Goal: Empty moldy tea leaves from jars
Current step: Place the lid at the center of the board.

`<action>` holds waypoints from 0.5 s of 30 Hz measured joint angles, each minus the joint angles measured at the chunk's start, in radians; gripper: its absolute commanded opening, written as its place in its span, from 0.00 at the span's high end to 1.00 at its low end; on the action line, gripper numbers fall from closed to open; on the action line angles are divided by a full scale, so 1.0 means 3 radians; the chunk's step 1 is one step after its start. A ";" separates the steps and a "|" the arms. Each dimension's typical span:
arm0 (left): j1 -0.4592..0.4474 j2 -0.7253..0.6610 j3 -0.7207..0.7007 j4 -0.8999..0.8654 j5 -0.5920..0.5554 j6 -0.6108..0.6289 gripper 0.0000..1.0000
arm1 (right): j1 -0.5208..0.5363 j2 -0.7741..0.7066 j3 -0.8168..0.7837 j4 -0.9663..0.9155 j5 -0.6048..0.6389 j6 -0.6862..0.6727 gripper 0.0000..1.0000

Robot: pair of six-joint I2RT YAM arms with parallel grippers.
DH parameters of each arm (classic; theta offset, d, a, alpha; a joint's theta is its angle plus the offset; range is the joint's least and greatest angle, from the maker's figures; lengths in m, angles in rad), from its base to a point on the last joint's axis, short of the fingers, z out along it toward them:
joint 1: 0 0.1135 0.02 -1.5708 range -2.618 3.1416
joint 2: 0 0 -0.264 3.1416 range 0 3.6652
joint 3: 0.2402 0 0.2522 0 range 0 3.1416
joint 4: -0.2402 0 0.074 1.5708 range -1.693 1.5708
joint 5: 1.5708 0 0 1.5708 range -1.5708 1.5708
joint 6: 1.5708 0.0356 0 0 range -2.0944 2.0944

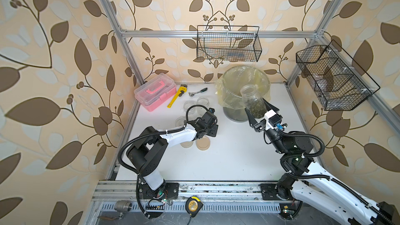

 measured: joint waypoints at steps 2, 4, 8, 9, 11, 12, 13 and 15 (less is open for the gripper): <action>0.0000 0.0112 0.0006 -0.0004 -0.0001 0.0000 0.41 | 0.0000 0.0000 0.0000 -0.0011 0.0000 0.0000 0.51; 0.0000 0.0209 0.0014 -0.0004 -0.0024 0.0000 0.38 | 0.0000 0.0000 0.0000 -0.0025 0.0000 0.0000 0.51; 0.0000 0.0295 0.0037 0.0001 -0.0078 0.0001 0.31 | 0.0000 0.0001 0.0000 -0.0045 0.0000 0.0000 0.51; 0.0000 0.0295 0.0046 0.0001 -0.0080 0.0003 0.28 | 0.0000 0.0001 0.0000 -0.0051 0.0000 0.0000 0.51; 0.0000 0.0304 0.0072 0.0004 -0.0085 -0.0001 0.21 | 0.0000 0.0001 0.0000 -0.0053 0.0000 0.0000 0.51; 0.0000 0.0314 0.0084 0.0008 -0.0088 -0.0003 0.16 | 0.0000 0.0001 0.0000 -0.0055 0.0000 0.0000 0.51; 0.0000 0.0327 0.0093 0.0014 -0.0094 -0.0008 0.13 | 0.0000 0.0001 0.0000 -0.0055 0.0000 0.0000 0.51; 0.0000 0.0346 0.0095 0.0018 -0.0108 -0.0004 0.09 | 0.0000 0.0001 0.0000 -0.0055 0.0000 0.0000 0.51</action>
